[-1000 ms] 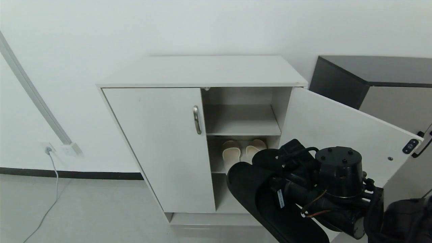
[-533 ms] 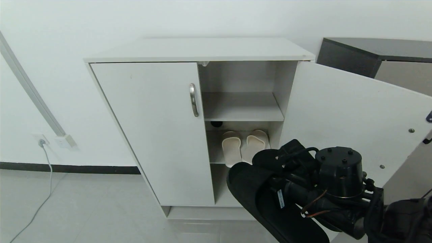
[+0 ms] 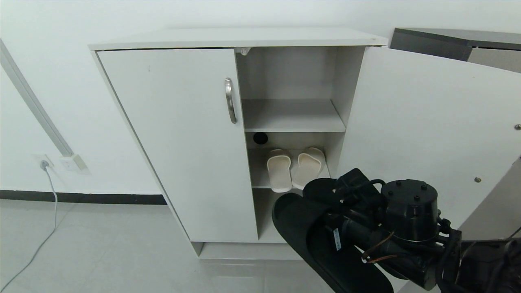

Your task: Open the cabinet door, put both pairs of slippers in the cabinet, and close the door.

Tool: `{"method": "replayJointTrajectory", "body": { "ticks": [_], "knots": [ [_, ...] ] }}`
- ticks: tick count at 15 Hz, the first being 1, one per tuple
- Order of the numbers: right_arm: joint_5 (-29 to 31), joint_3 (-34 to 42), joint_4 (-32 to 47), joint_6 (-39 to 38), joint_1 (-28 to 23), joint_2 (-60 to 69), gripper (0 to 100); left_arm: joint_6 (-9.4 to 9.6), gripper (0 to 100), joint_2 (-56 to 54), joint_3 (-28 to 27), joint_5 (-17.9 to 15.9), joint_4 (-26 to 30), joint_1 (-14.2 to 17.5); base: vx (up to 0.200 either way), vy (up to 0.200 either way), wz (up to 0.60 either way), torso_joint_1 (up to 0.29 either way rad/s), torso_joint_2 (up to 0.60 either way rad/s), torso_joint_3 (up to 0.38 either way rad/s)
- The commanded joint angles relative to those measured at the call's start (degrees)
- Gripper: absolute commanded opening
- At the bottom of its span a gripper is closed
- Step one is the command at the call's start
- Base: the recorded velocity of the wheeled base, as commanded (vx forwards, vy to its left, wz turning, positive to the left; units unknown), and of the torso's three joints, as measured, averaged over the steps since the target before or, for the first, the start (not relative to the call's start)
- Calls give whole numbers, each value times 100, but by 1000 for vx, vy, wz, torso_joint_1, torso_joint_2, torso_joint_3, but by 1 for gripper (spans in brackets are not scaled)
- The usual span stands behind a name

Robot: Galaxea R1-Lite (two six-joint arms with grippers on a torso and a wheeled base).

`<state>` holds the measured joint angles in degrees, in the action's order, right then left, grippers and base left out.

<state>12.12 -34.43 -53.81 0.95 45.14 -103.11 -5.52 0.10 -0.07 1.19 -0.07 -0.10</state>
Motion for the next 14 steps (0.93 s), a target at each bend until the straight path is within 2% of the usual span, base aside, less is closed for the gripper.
{"method": "replayJointTrajectory", "body": {
  "ticks": [1,5,7,9,11,12,14],
  "knots": [
    [1,59,-165,37,30,-148,0,-1,0,8,-1,4,-1,1,0,0,0,0,0,0],
    [63,50,-191,98,206,-175,0,-1,0,8,-1,-5,-1,1,0,0,0,0,0,0],
    [432,-539,20,2,355,-333,0,7,0,8,-1,-5,-1,1,0,0,0,0,0,0],
    [1469,-1611,942,-763,733,-649,0,-1,0,8,-1,-5,-1,1,0,0,0,0,0,0],
    [2067,-2385,1892,-1211,882,-763,0,-1,0,8,-1,-5,-1,1,0,0,0,0,0,0],
    [2532,-3132,2762,-1510,961,-781,0,7,0,8,-1,-5,-1,1,0,0,0,0,0,0],
    [2954,-3773,3403,-1616,979,-799,0,7,0,8,-1,-14,-1,1,0,0,0,0,0,0]
  ]
}}
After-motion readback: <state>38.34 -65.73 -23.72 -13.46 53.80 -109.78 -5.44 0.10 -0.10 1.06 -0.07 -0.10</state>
